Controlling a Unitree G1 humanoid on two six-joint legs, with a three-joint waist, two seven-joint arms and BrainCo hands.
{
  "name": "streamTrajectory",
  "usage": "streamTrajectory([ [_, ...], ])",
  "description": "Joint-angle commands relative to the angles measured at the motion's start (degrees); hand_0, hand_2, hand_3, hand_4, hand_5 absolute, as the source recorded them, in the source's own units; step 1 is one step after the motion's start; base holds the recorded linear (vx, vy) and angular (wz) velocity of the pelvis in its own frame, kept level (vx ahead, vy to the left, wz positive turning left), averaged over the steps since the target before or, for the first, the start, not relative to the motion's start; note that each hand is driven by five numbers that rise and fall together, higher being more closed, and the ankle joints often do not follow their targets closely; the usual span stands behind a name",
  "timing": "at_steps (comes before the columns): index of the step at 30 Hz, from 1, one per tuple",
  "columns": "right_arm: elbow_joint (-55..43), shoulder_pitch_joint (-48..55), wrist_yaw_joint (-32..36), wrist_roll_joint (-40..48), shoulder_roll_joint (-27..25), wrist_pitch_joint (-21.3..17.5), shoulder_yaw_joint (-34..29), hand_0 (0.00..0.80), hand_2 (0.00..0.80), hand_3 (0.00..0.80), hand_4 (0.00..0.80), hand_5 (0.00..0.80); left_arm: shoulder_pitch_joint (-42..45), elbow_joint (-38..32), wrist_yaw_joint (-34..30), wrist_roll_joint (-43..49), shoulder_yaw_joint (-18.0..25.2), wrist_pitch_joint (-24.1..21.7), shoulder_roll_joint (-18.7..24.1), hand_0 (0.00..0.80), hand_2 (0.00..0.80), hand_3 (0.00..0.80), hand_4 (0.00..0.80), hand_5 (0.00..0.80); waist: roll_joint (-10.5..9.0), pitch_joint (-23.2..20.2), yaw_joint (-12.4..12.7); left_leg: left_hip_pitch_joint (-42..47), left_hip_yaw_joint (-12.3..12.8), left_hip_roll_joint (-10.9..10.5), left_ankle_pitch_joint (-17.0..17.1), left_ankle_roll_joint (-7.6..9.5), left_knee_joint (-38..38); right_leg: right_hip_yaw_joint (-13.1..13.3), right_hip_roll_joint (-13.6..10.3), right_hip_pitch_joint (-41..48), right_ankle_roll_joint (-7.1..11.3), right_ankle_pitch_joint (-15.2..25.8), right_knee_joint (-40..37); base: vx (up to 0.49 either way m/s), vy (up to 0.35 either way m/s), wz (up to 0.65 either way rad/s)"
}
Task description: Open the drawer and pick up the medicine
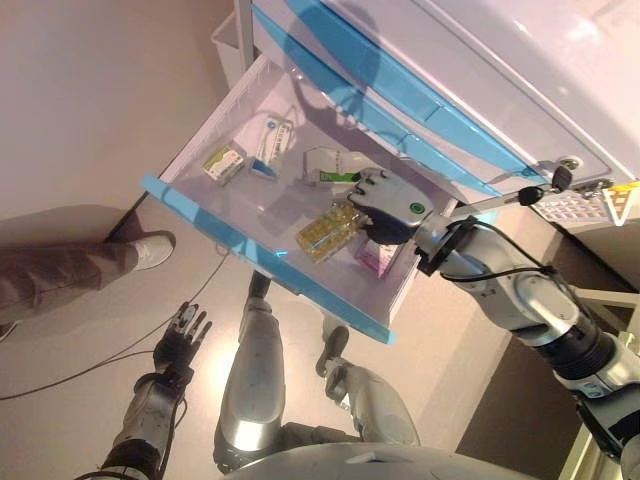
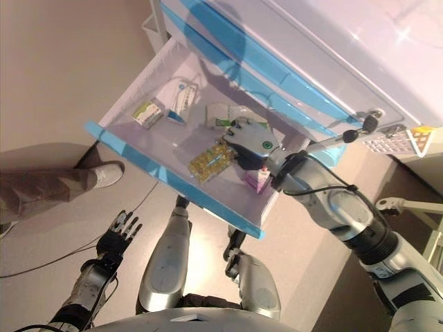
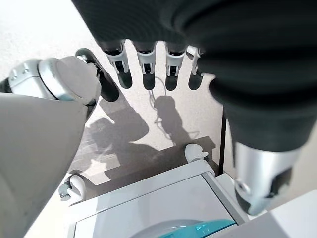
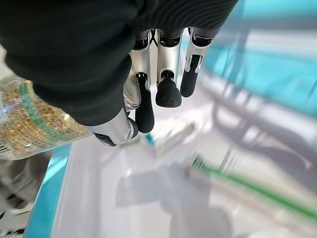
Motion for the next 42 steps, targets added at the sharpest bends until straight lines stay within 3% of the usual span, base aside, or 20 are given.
streamTrajectory([
  [1, -10.6, -1.1, -4.3, 0.7, -4.5, -3.3, -7.6, 0.800, 0.800, 0.800, 0.800, 0.800, 6.3, -1.3, -0.6, 2.7, 3.9, -0.9, -0.9, 0.000, 0.000, 0.000, 0.000, 0.000, -2.57, -2.3, -1.0, 7.5, -0.5, -1.5, -7.7, 4.73, -2.5, 2.5, -1.3, -1.3, 2.75, 6.9, 0.7, 0.064, -0.028, -0.06],
  [5, -14.5, 0.6, -7.4, 1.4, -9.2, -4.0, -15.2, 0.800, 0.800, 0.800, 0.800, 0.800, 8.1, -0.9, -0.9, 4.2, 5.3, -1.0, -1.9, 0.000, 0.000, 0.000, 0.000, 0.000, -3.05, -5.4, -2.1, 9.8, 0.4, -1.1, -8.1, 4.72, -3.8, 3.3, -1.2, 0.2, 2.97, 6.8, 0.1, 0.074, -0.014, -0.13],
  [12, -15.6, 1.3, -13.3, 5.8, -17.9, -0.6, -26.1, 0.800, 0.800, 0.800, 0.800, 0.800, 10.5, 1.2, -0.9, 6.4, 7.4, -0.9, -3.5, 0.000, 0.000, 0.000, 0.000, 0.000, -3.60, -11.3, -3.3, 13.8, 1.6, -0.7, -8.5, 4.41, -5.8, 4.0, -1.4, 3.2, 3.20, 6.8, -1.7, 0.108, -0.005, -0.15],
  [20, -13.0, -6.4, -8.8, 3.2, -28.7, 7.9, -27.5, 0.800, 0.800, 0.800, 0.800, 0.800, 12.1, 3.4, 0.0, 9.3, 8.9, 1.2, -4.1, 0.000, 0.000, 0.000, 0.000, 0.000, -3.21, -16.6, -3.2, 17.9, 2.2, -0.6, -8.1, 3.87, -8.2, 3.3, -2.2, 6.7, 3.48, 6.5, -2.8, 0.126, 0.046, -0.09],
  [26, -5.0, -20.2, -2.8, -0.6, -35.4, 12.8, -15.1, 0.800, 0.800, 0.800, 0.800, 0.800, 12.6, 3.9, 1.4, 11.3, 9.4, 4.1, -2.5, 0.000, 0.000, 0.000, 0.000, 0.000, -3.54, -18.3, -1.4, 20.7, 1.3, -0.9, -7.3, 3.61, -9.8, 1.9, -2.8, 9.4, 3.63, 6.4, -3.3, 0.126, 0.044, 0.02],
  [30, 1.8, -32.2, 0.3, -7.3, -37.0, 11.8, -1.5, 0.800, 0.800, 0.800, 0.800, 0.800, 12.8, 3.3, 1.9, 12.4, 9.7, 6.1, -1.5, 0.000, 0.000, 0.000, 0.000, 0.000, -3.67, -18.8, -0.2, 21.4, 0.5, -1.3, -7.0, 3.60, -10.0, 0.9, -3.2, 10.5, 3.66, 6.3, -3.5, 0.100, 0.045, 0.04],
  [37, 17.7, -47.9, 4.7, -17.7, -32.9, 10.0, 21.6, 0.800, 0.800, 0.800, 0.800, 0.800, 13.6, 1.3, 2.8, 12.5, 9.6, 9.3, -0.3, 0.000, 0.000, 0.000, 0.000, 0.000, -2.78, -18.6, 2.3, 21.9, -1.0, -1.9, -6.5, 3.90, -9.9, -1.1, -3.9, 11.9, 3.60, 6.1, -3.7, 0.066, 0.047, 0.13],
  [42, 29.7, -47.2, 1.9, -21.7, -26.7, 9.7, 26.7, 0.800, 0.800, 0.800, 0.800, 0.800, 13.2, 0.6, 3.1, 12.7, 9.7, 11.0, -0.1, 0.000, 0.000, 0.000, 0.000, 0.000, -1.66, -18.2, 3.9, 22.2, -2.2, -2.3, -6.4, 4.10, -9.8, -2.2, -4.3, 12.4, 3.59, 5.9, -3.3, 0.052, 0.039, 0.13],
])
